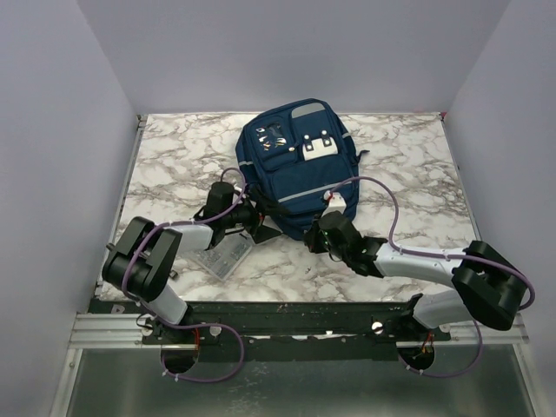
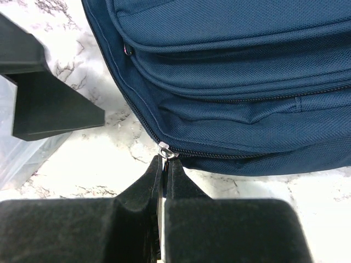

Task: Pack the student bag
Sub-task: Zip the student bag at the center of the board.

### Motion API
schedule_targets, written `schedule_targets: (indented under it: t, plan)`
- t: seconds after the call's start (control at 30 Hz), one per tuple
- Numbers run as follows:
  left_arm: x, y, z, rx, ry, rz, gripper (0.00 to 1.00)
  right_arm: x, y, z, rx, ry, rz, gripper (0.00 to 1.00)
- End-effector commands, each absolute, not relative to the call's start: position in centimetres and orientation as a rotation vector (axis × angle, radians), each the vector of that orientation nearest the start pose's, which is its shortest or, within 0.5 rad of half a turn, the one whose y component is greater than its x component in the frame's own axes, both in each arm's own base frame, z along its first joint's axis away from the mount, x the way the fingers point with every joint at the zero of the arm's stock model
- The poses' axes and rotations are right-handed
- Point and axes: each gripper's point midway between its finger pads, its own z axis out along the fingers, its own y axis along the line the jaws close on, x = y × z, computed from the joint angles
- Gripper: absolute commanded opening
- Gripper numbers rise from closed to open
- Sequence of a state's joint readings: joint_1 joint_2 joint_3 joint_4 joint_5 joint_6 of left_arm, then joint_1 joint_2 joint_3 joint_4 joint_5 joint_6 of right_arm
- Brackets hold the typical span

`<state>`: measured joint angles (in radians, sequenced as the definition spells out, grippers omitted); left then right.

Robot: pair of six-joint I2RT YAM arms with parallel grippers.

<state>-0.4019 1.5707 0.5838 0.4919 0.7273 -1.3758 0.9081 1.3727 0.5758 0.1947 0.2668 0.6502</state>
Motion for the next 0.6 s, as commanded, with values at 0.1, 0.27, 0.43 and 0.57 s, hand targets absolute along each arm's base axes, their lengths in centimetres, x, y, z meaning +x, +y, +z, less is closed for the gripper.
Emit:
schedule_targets:
  t: [0.1, 0.27, 0.43, 0.57]
  plan:
    - [29.4, -27.8, 9.2, -0.839, 2.404, -1.608, 0.78, 24.1, 28.6, 9.2, -0.125, 2.199, 0.671, 0.00]
    - [30.2, -28.4, 8.8, -0.834, 2.407, -1.588, 0.72, 24.0, 28.7, 9.0, -0.143, 2.227, 0.652, 0.00]
    - [30.8, -28.7, 8.6, -0.812, 2.402, -1.574, 0.56, 23.9, 28.3, 8.7, -0.144, 2.263, 0.615, 0.00]
    - [31.2, -28.8, 8.7, -0.781, 2.395, -1.566, 0.37, 23.4, 27.9, 8.2, -0.171, 2.309, 0.579, 0.00]
